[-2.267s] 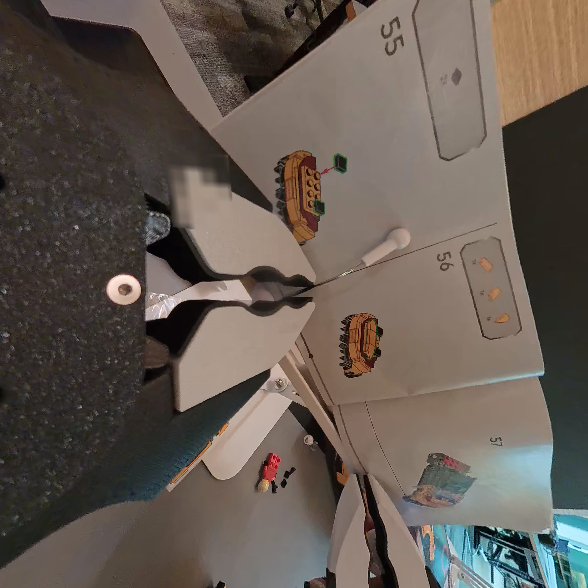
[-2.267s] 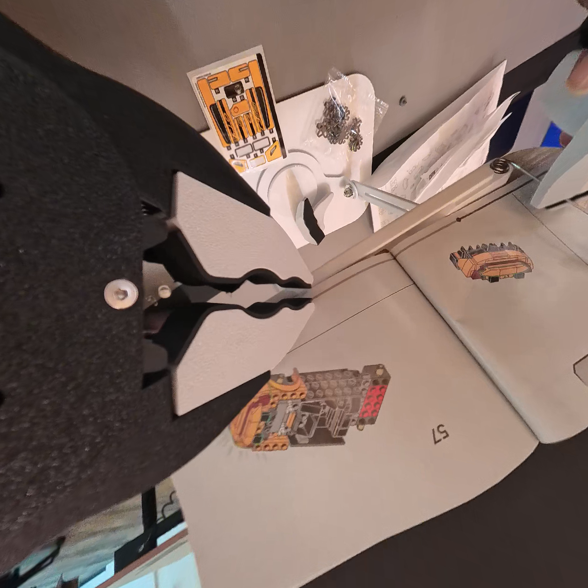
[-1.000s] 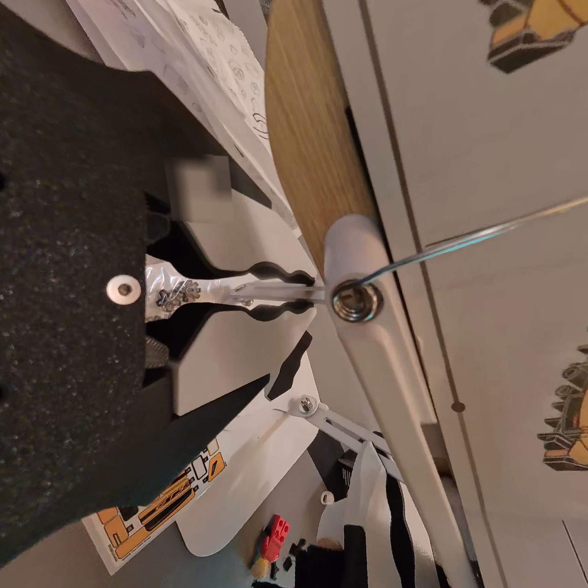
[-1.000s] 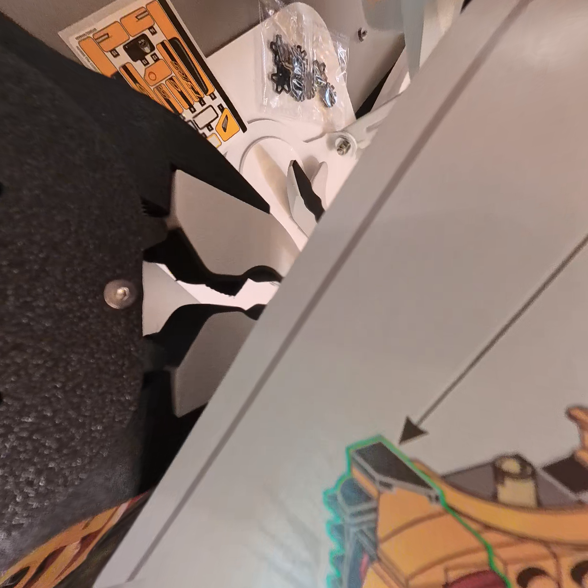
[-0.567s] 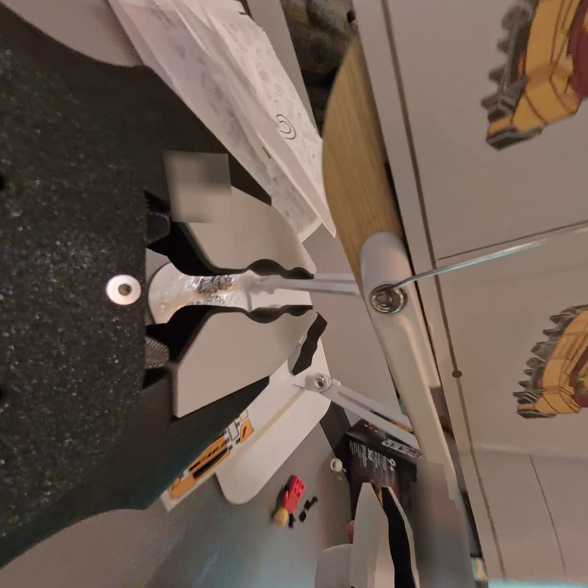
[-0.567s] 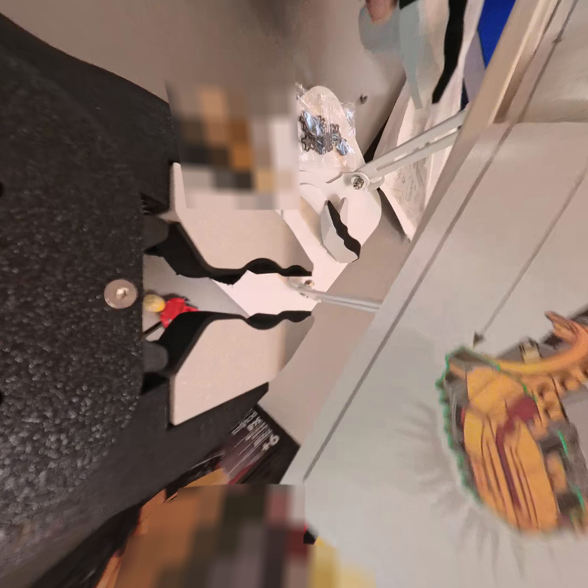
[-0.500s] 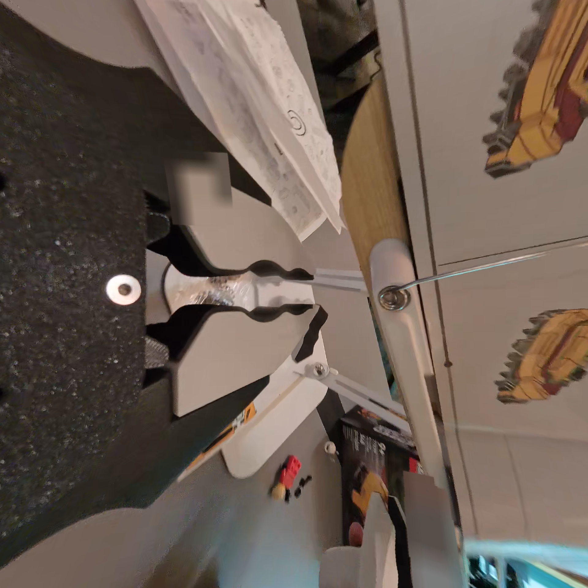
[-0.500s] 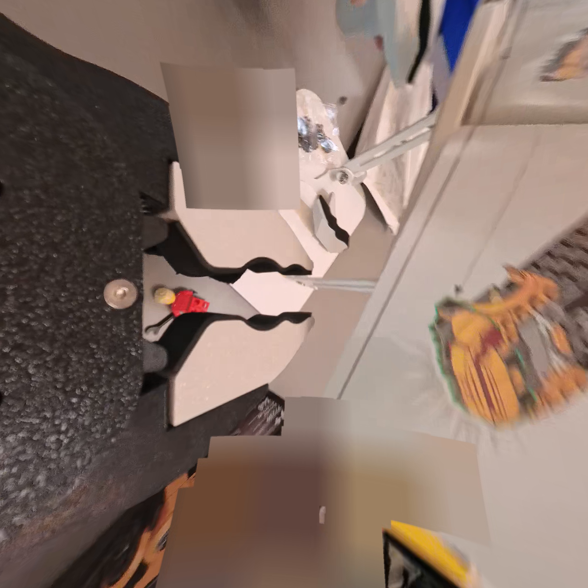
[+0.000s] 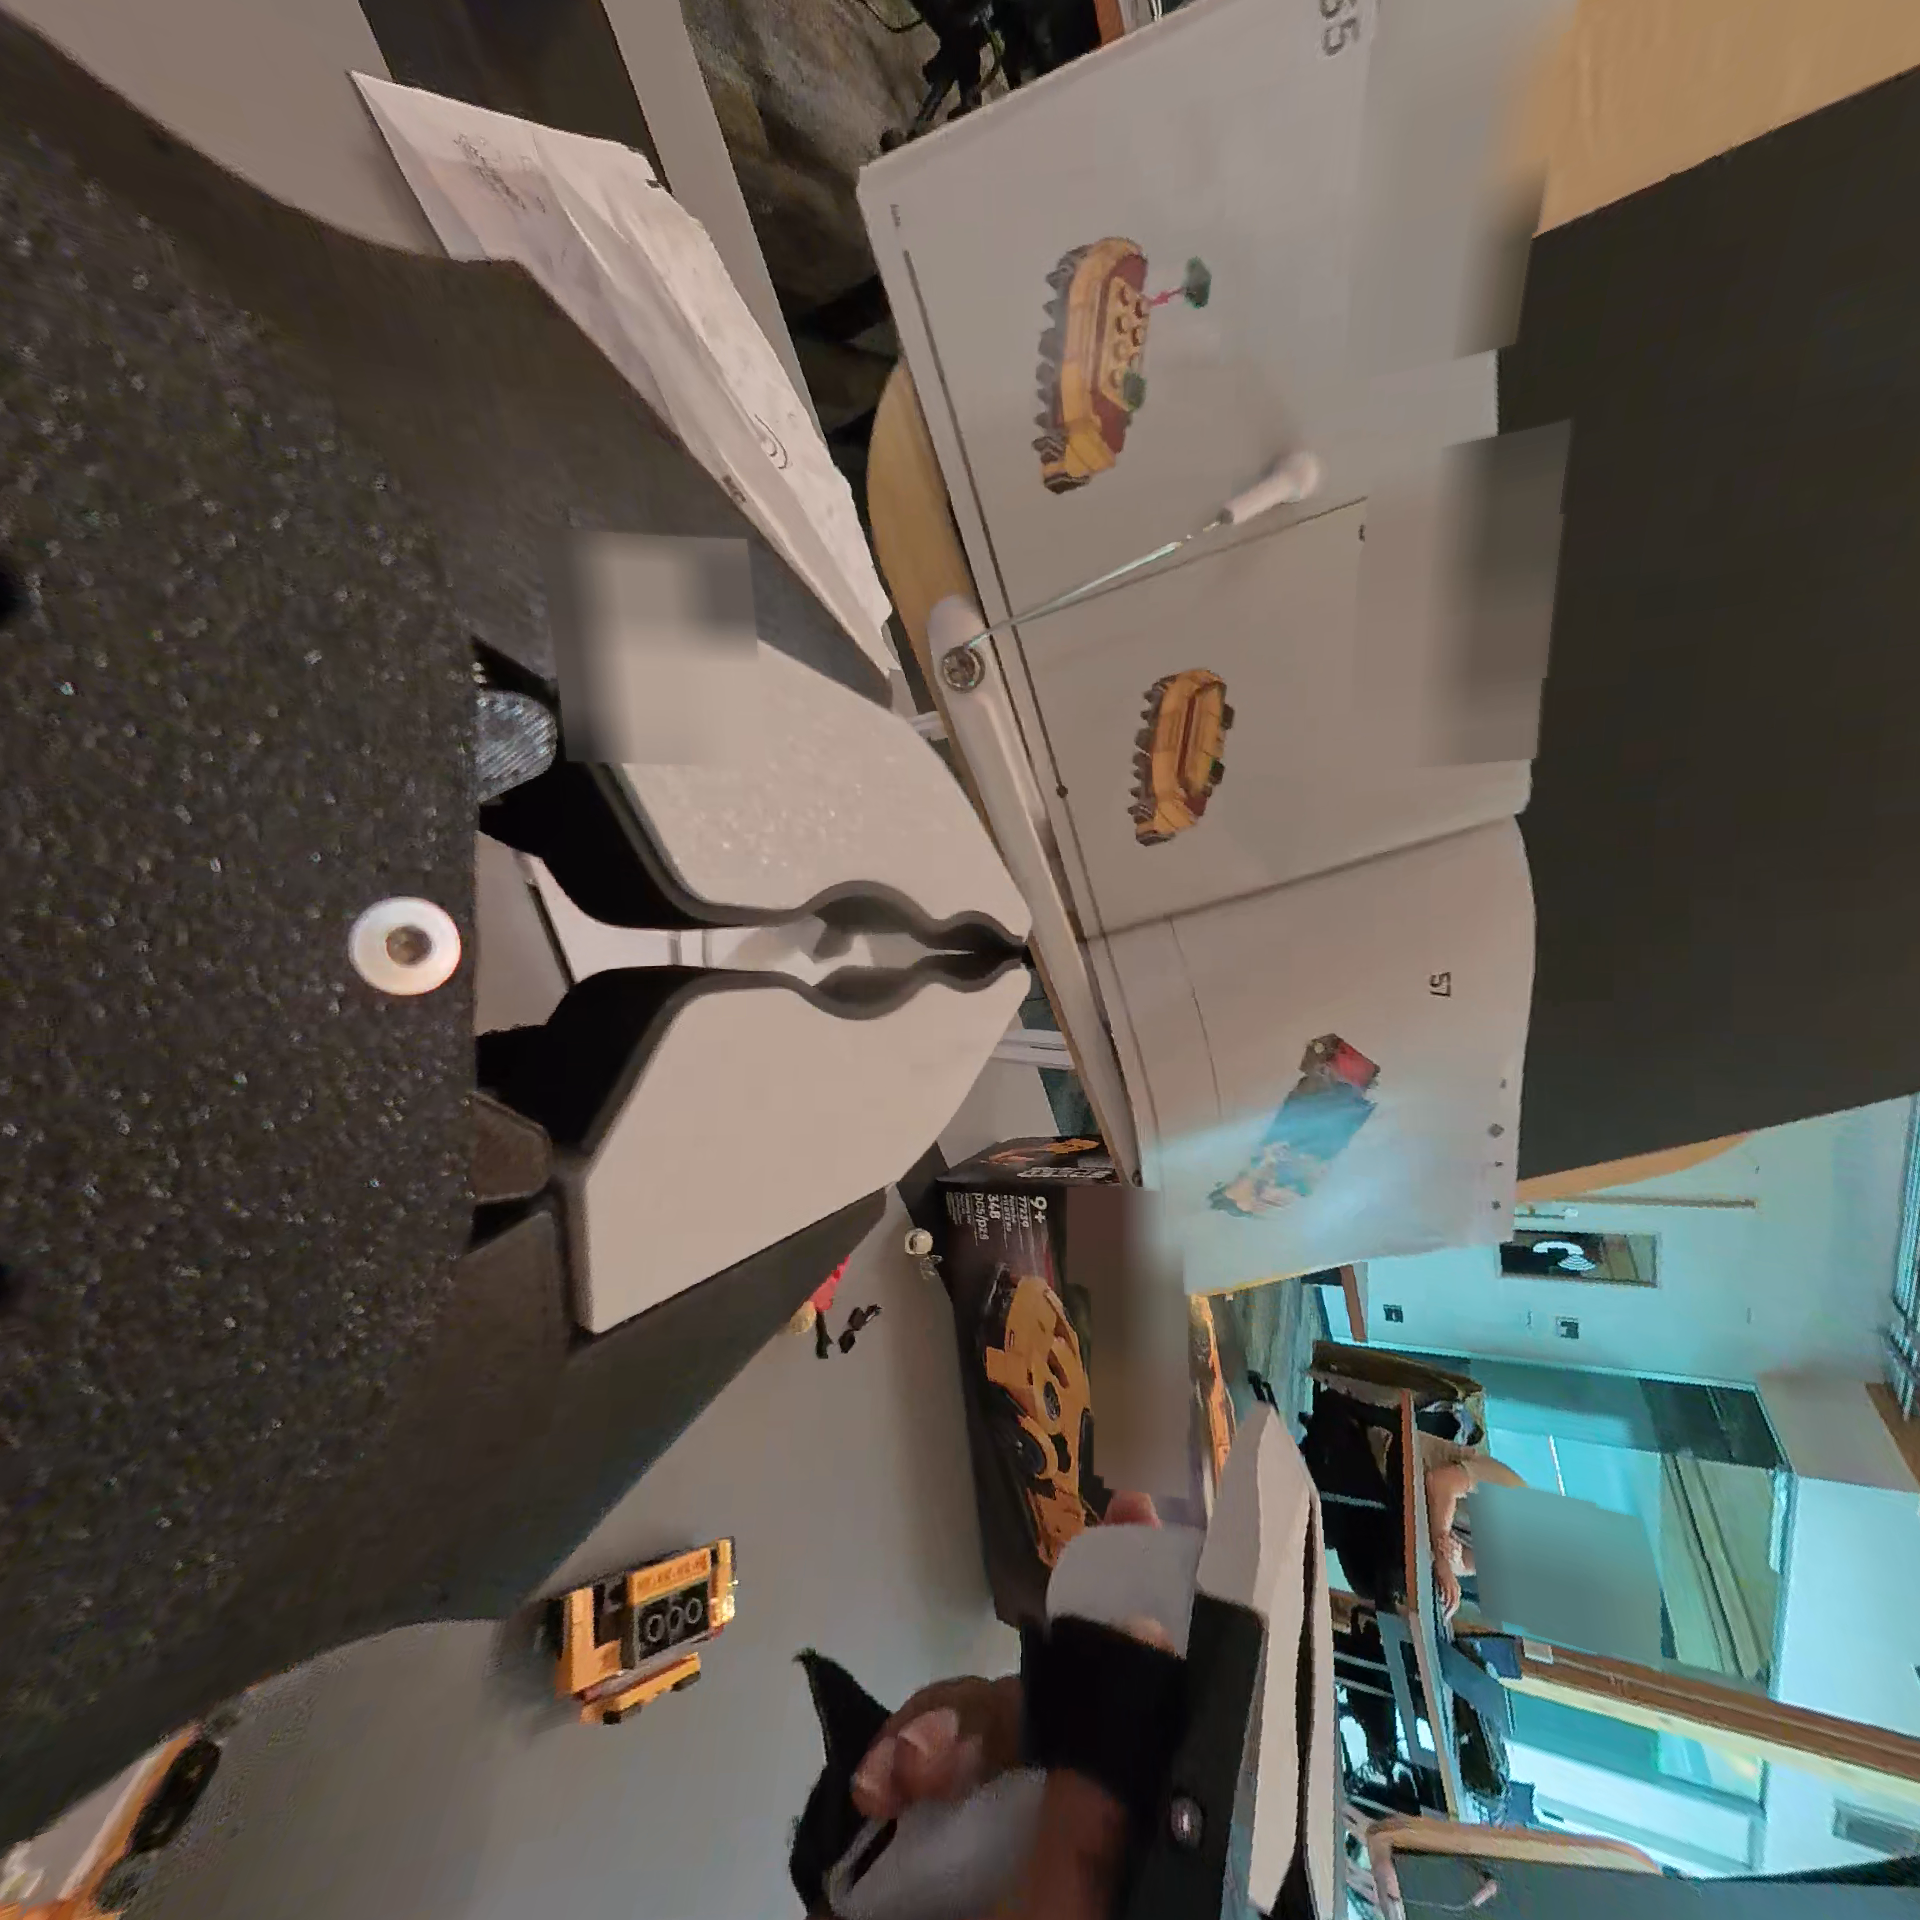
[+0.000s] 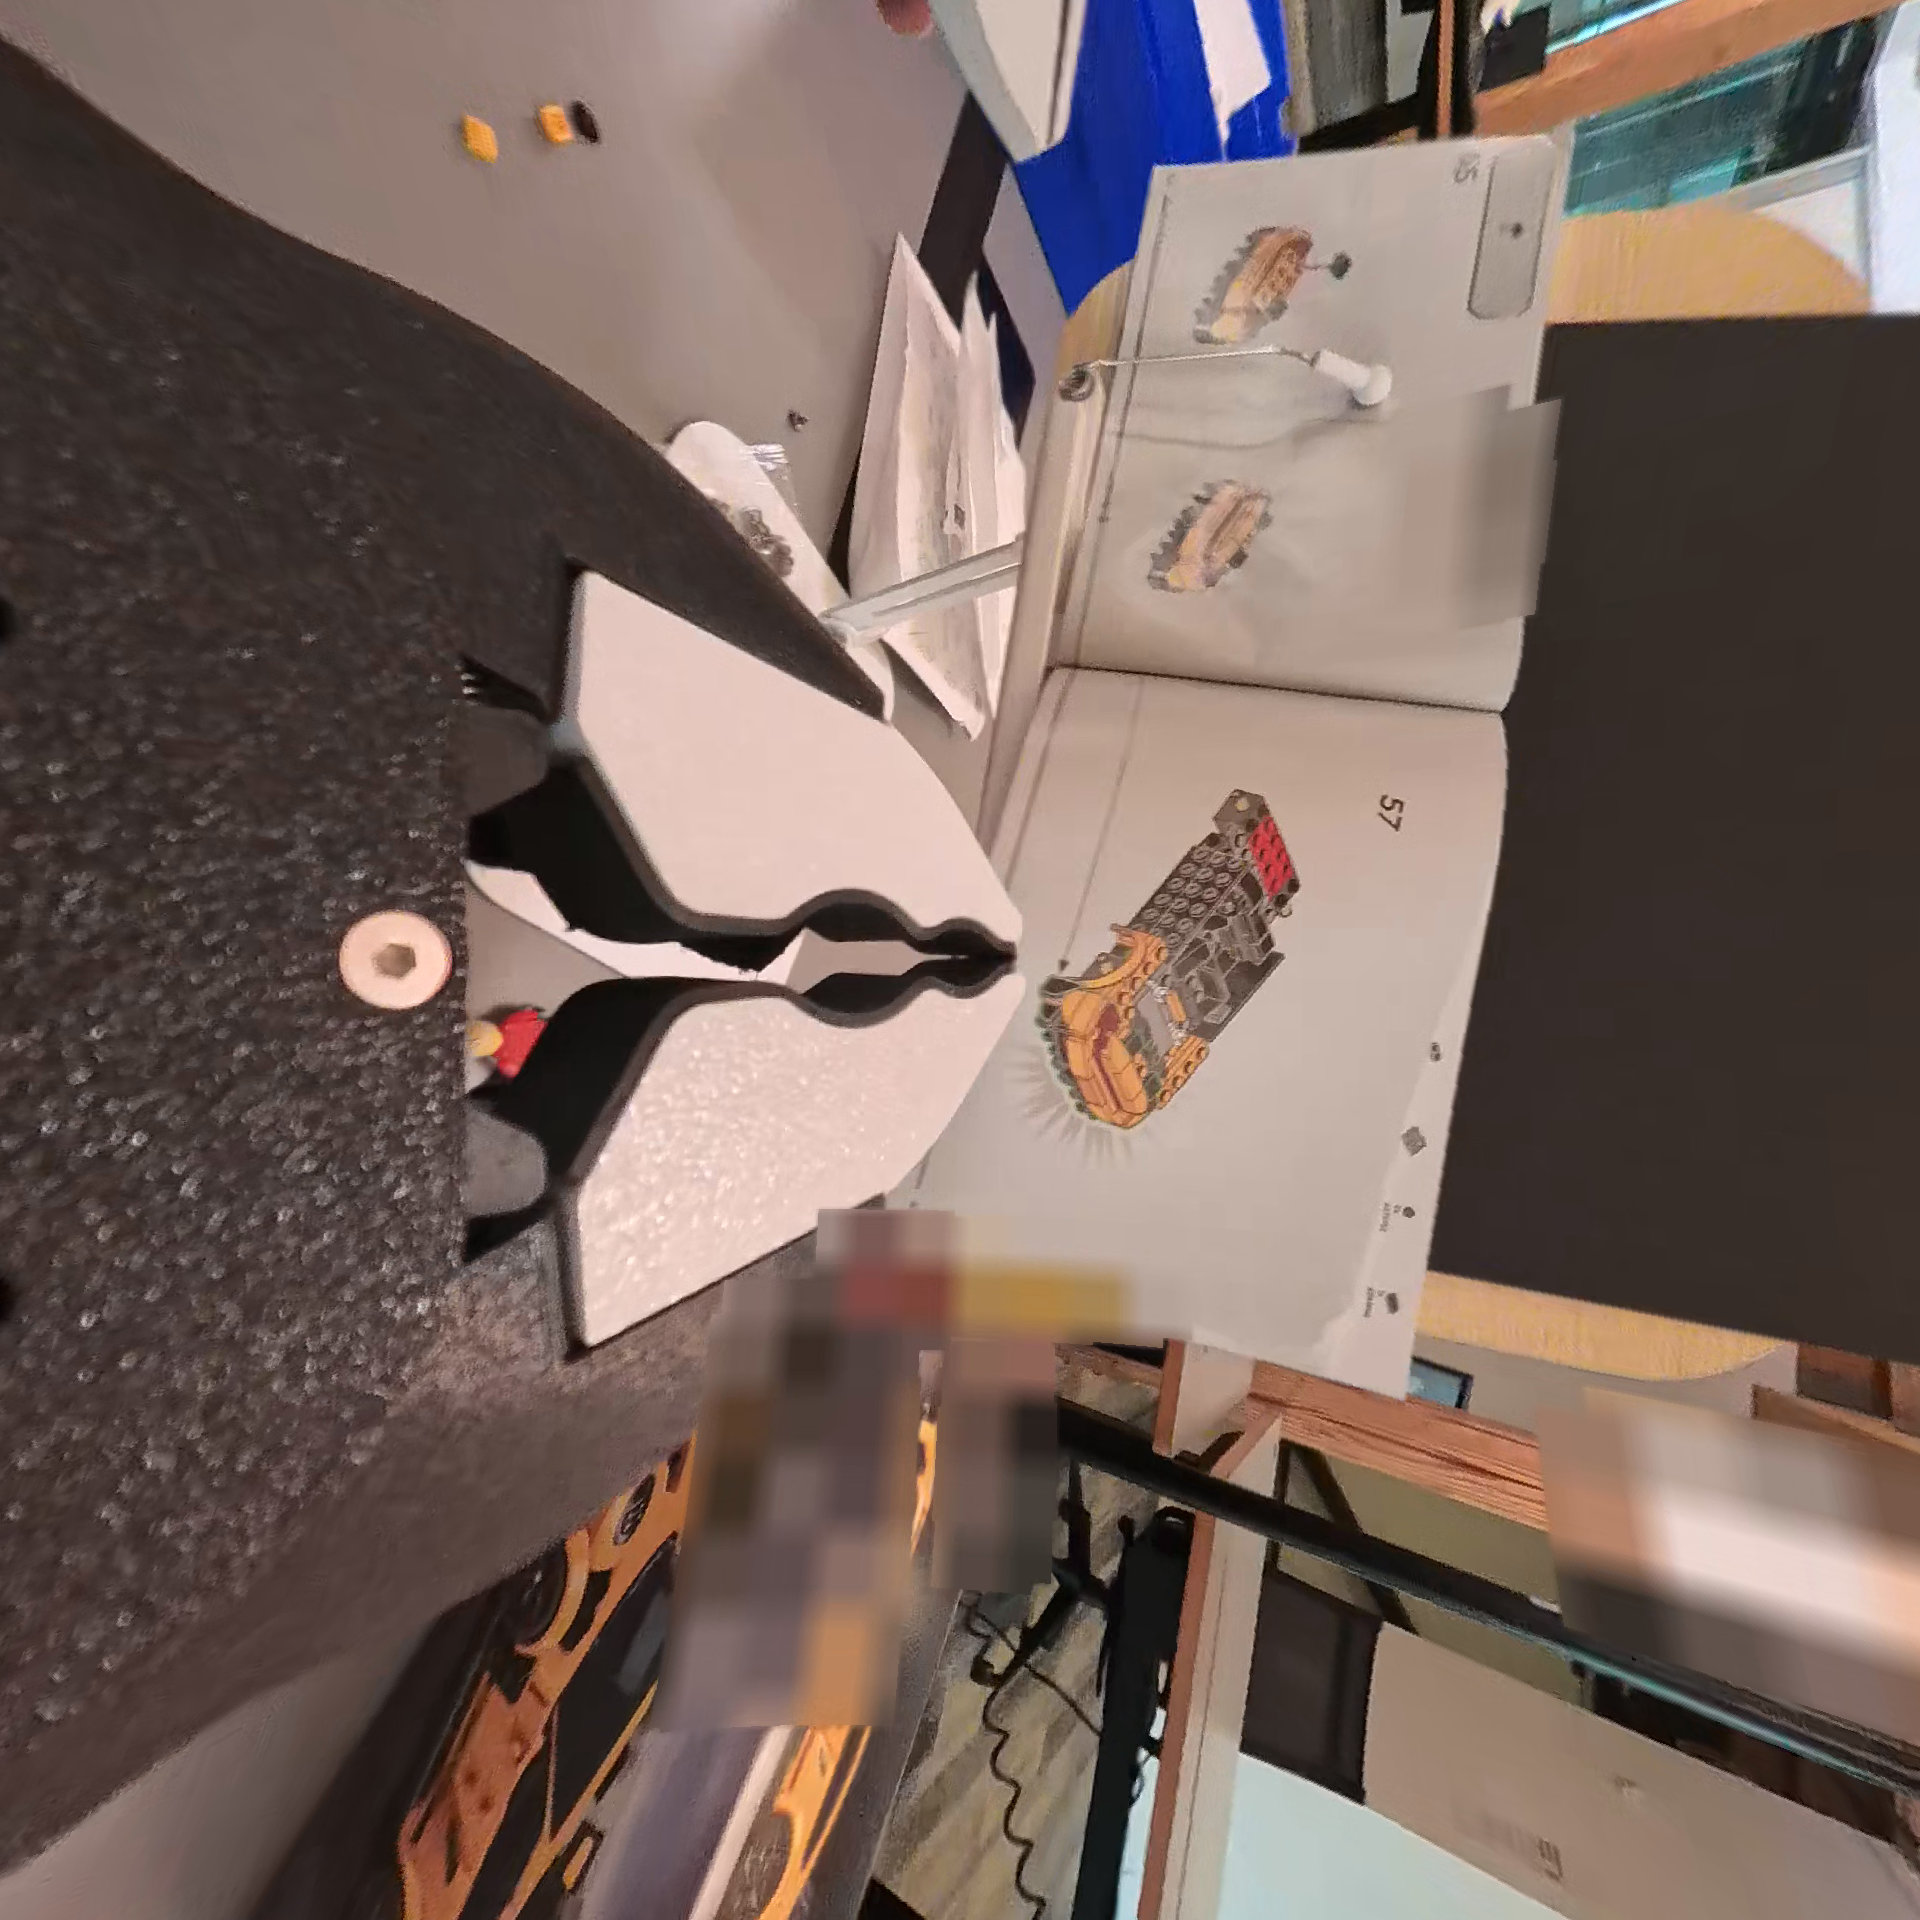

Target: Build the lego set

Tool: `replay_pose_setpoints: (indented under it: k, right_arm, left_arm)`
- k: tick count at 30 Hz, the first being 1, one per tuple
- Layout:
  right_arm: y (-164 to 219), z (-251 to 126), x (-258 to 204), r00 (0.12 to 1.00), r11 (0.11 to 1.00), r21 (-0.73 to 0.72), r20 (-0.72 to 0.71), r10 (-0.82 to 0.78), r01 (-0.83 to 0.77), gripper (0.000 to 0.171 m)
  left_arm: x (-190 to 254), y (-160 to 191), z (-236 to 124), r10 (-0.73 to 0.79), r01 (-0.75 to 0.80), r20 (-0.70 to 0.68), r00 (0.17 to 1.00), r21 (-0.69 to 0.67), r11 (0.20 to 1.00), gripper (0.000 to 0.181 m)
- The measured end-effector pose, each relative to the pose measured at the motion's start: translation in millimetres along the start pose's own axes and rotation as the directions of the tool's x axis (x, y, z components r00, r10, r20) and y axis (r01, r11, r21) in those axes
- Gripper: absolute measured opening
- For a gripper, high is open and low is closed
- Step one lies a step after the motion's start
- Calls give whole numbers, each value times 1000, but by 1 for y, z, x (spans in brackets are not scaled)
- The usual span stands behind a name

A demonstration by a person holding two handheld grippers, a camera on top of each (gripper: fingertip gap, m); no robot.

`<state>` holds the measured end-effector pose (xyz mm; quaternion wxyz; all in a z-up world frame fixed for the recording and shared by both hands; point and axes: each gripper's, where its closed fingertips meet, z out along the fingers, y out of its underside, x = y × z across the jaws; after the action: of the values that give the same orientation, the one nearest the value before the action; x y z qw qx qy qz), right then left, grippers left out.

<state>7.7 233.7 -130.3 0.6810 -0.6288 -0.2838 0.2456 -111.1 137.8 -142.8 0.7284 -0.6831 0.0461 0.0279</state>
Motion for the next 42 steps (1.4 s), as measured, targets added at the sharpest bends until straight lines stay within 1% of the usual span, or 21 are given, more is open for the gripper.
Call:
replay_pose_setpoints:
  k: [4,7,8,10,12,14,17,22,25,28,32,37,42]
  right_arm:
    - [-12,25,6,998,999,-8,-36,47,-48,0]
    - [-9,33,16,994,996,9,-71,86,-86,0]
    - [-5,33,17,993,996,22,-72,93,-92,0]
    - [4,35,18,997,1000,4,-76,14,-13,0]
    - [-1,35,14,999,999,45,-53,-3,6,0]
    - [-6,37,2,1000,998,53,-17,-23,24,0]
    - [-7,38,-15,997,995,62,1,-79,79,0]
    - [-2,39,-33,995,996,49,46,-83,81,0]
    - [-8,41,-59,993,996,73,107,-55,47,0]
    - [-16,52,-88,987,995,91,146,-63,50,0]
    - [-16,77,-113,980,996,66,186,-67,55,0]
    - [-7,98,-123,976,996,17,200,-85,83,0]
    - [4,107,-125,976,995,-26,197,-88,95,0]
  left_arm:
    - [-1,-25,19,-53,53,-3,999,35,998,0]
    - [-3,-38,29,-61,60,6,998,83,995,0]
    - [-2,-36,29,-65,65,-4,998,89,994,0]
    - [-1,-23,30,-49,49,-7,999,77,996,0]
    - [-3,-9,32,-41,42,-3,999,52,998,0]
    - [-6,0,34,-52,52,5,999,30,998,0]
    - [-13,1,33,-31,30,36,999,26,999,0]
    - [-23,-2,29,-36,34,68,997,31,999,0]
    - [-31,-2,30,-29,27,96,995,21,999,0]
    - [-38,0,31,-25,24,115,993,7,1000,0]
    - [-48,1,32,9,-8,141,990,-4,1000,0]
    - [-57,-1,53,26,-24,109,994,-25,999,0]
    - [-61,5,72,30,-26,110,993,-41,999,0]
